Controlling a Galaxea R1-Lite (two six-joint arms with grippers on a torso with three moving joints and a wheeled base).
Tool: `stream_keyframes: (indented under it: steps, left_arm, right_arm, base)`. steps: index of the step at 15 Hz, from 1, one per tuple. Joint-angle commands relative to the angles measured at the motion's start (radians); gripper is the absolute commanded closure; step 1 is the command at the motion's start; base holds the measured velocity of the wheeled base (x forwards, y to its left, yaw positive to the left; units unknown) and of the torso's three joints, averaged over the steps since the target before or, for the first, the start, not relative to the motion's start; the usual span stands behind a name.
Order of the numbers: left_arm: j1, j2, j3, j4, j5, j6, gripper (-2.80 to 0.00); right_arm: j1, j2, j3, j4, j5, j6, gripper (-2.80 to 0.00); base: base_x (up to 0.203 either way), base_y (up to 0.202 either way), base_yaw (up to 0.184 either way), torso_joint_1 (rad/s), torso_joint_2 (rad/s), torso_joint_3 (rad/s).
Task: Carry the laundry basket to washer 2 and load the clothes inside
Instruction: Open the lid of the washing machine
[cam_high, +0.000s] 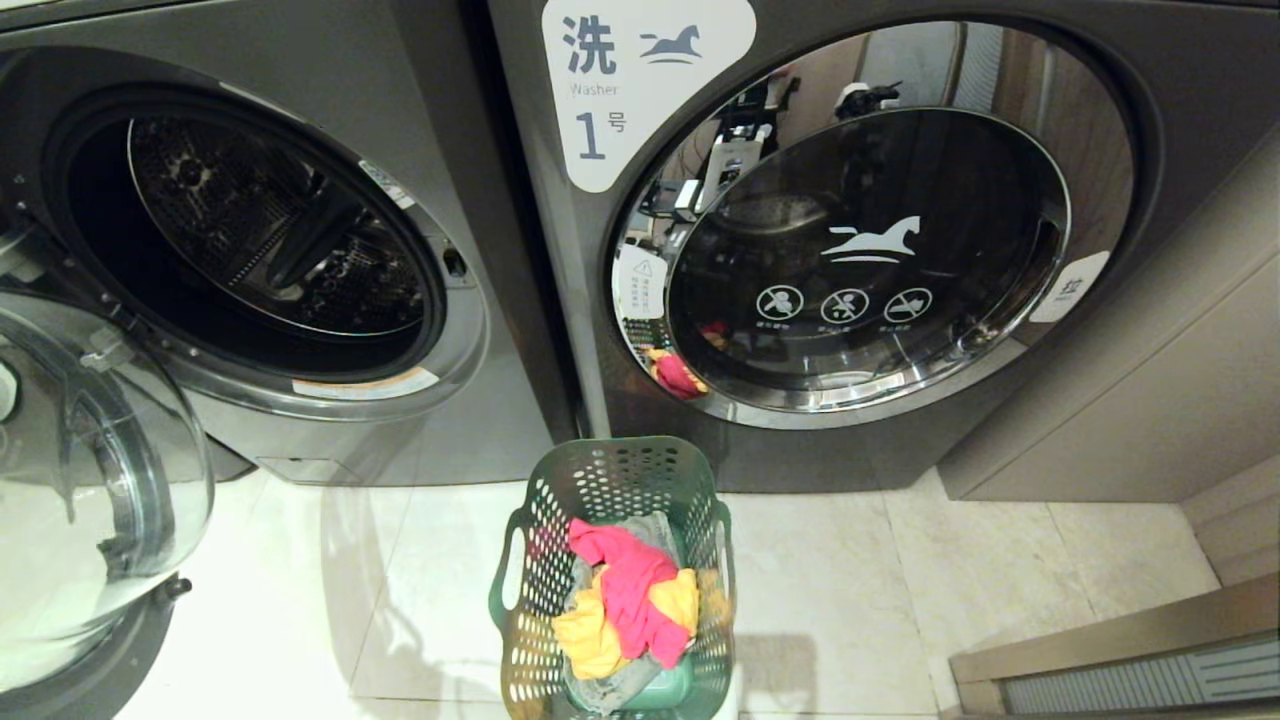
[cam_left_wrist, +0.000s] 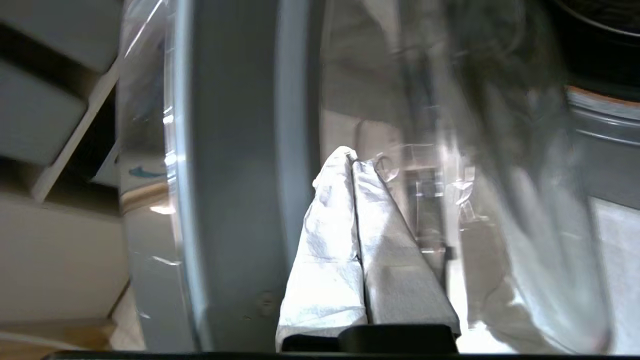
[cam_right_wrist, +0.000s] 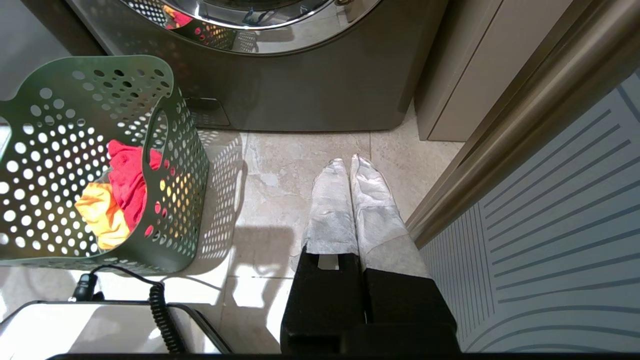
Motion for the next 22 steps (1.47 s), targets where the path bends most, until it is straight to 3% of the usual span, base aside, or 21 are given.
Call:
stream_keyframes:
  steps: [1, 4, 5, 10, 17, 22]
  left_arm:
    - [0.015, 0.047, -0.002, -0.007, 0.065, 0.001, 0.0]
    - [0.023, 0.056, -0.007, -0.013, 0.238, 0.001, 0.0]
    - [0.025, 0.07, -0.013, -0.013, 0.265, -0.002, 0.0]
    - [0.121, 0.15, -0.096, -0.03, 0.281, 0.0, 0.0]
    - [0.285, 0.365, -0.223, -0.188, 0.375, -0.005, 0.0]
    - [0.311, 0.524, -0.34, -0.219, 0.375, -0.064, 0.0]
  right_arm:
    - [0.0, 0.001, 0.0, 0.0, 0.0, 0.0, 0.0]
    - [0.0, 0.001, 0.0, 0.0, 0.0, 0.0, 0.0]
    - [0.0, 0.0, 0.0, 0.0, 0.0, 0.0, 0.0]
    - [0.0, 0.0, 0.0, 0.0, 0.0, 0.0, 0.0]
    - [0.0, 0.0, 0.0, -0.002, 0.0, 0.0, 0.0]
    - [0.0, 0.001, 0.0, 0.0, 0.0, 0.0, 0.0]
  base:
    - [0.0, 0.0, 0.0, 0.0, 0.0, 0.0]
    - [0.0, 0.0, 0.0, 0.0, 0.0, 0.0]
    - [0.0, 0.0, 0.0, 0.0, 0.0, 0.0]
    - [0.0, 0.0, 0.0, 0.0, 0.0, 0.0]
    - [0.0, 0.0, 0.0, 0.0, 0.0, 0.0]
    - [0.0, 0.0, 0.0, 0.0, 0.0, 0.0]
